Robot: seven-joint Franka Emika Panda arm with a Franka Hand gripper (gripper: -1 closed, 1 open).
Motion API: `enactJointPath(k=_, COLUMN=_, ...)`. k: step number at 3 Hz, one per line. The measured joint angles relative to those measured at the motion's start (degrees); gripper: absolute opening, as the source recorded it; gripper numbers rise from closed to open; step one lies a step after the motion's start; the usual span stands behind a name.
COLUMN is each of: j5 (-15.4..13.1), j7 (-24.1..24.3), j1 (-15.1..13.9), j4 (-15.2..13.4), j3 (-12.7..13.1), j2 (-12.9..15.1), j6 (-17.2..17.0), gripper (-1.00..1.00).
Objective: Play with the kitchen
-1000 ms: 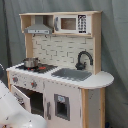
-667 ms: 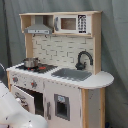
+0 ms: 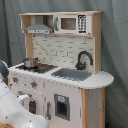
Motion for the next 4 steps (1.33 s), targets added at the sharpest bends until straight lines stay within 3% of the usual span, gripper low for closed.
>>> enactJointPath(k=1, j5=-1.01, j7=-0.21, j1=5.65, j4=0.38, j3=0.02, j2=0.85, j6=-0.02, gripper=1.0)
enactJointPath(k=3, j5=-2.33, j7=-8.42, j1=9.89, j4=0.48, j3=-0.8, j2=4.64, j6=-6.43, gripper=1.0)
enactJointPath(k=4, j5=-4.72, j7=-12.5, j1=11.59, j4=0.25, j3=-0.84, j2=8.43, j6=-8.72, gripper=1.0)
